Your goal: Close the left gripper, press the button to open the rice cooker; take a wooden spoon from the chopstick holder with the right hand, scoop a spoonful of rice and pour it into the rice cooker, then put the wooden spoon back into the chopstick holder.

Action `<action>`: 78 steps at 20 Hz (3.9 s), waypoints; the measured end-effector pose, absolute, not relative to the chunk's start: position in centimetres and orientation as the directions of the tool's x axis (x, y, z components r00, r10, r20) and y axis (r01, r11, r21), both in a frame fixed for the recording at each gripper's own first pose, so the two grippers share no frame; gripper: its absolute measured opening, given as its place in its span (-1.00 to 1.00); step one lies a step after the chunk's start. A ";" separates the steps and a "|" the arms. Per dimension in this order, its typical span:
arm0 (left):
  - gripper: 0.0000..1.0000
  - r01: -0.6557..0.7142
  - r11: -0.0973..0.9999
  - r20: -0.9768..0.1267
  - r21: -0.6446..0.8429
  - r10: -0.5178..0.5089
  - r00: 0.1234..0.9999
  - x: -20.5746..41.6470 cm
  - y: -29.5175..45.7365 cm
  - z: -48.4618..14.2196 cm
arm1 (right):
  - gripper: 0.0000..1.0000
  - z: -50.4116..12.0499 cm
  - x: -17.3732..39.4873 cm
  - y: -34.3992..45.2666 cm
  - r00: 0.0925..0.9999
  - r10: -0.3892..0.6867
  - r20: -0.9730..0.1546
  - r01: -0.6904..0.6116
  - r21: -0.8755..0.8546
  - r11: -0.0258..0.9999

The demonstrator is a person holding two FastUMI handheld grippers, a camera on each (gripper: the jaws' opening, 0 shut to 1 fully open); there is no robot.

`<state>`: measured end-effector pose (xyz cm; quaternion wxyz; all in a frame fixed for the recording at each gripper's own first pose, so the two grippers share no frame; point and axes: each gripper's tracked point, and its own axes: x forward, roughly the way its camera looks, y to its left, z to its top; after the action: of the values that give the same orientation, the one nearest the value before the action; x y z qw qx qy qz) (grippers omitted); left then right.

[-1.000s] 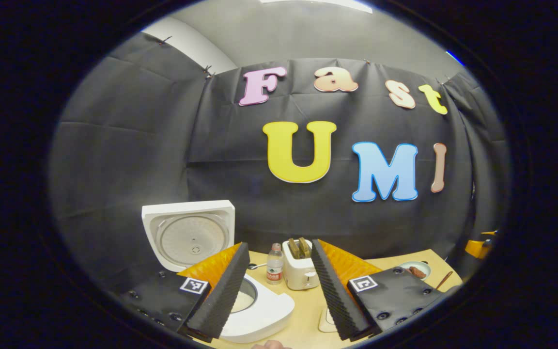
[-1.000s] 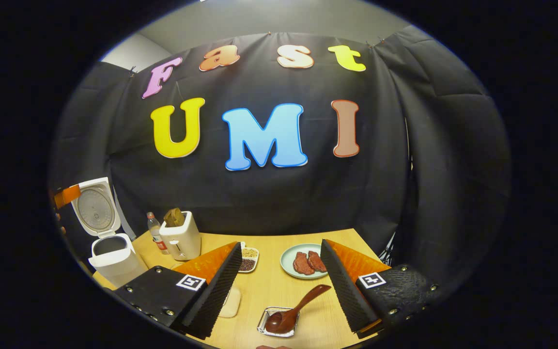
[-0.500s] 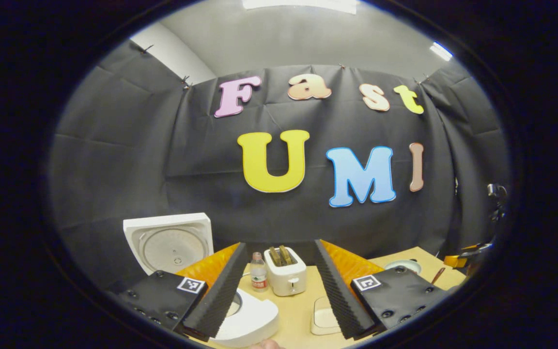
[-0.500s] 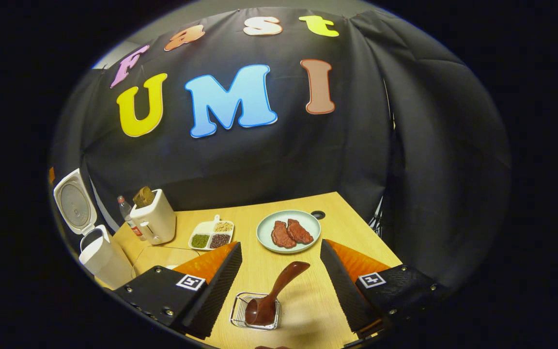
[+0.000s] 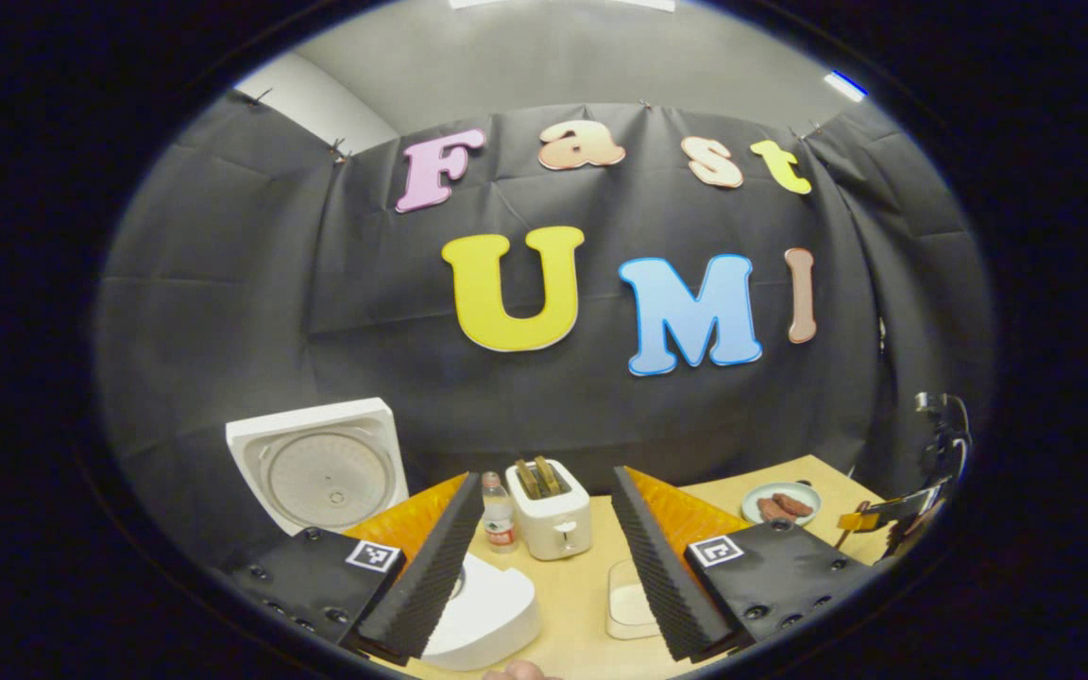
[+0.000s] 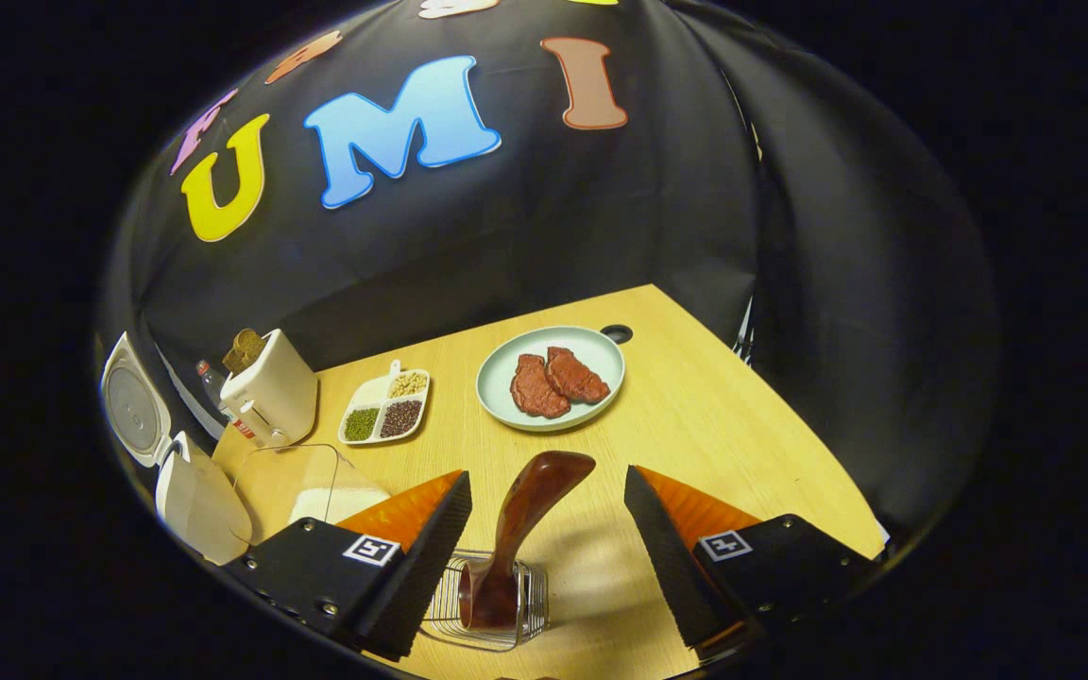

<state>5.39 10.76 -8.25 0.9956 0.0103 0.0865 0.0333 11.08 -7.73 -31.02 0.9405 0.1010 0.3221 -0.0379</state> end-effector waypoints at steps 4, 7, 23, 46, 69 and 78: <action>0.92 -0.068 0.997 -0.172 0.028 0.072 0.982 5.5 10.7 -8.0 | 0.71 -32.7 12.7 -6.9 0.774 0.031 -0.632 0.118 0.193 0.974; 0.92 -0.069 0.997 -0.177 0.044 0.076 0.981 5.6 10.7 -8.1 | 0.35 -32.9 13.2 -6.6 0.762 0.045 -0.646 0.106 0.194 0.975; 0.92 -0.076 0.997 -0.149 0.017 0.078 0.986 4.5 13.1 -7.8 | -0.92 -21.0 11.6 -1.8 0.871 0.153 -0.467 -0.033 0.256 0.966; 0.92 -0.053 0.998 -0.189 0.017 0.056 0.980 3.1 21.9 -9.5 | -0.91 -26.0 17.9 21.1 0.847 0.346 -0.404 -0.362 0.038 0.931; 0.91 -0.103 0.995 -0.208 0.016 0.104 0.973 2.7 25.2 -11.0 | -0.93 -32.9 16.1 28.8 0.527 0.627 -0.573 -0.397 0.487 0.778; 0.91 -0.085 0.996 -0.187 0.013 0.086 0.979 3.0 24.2 -10.0 | -0.93 -27.3 17.7 21.6 0.666 0.641 -0.381 -0.104 0.804 0.586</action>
<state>2.99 24.16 -10.01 0.9946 0.0024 0.0941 0.0432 17.74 21.61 -27.31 0.8230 0.3947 0.3401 0.2263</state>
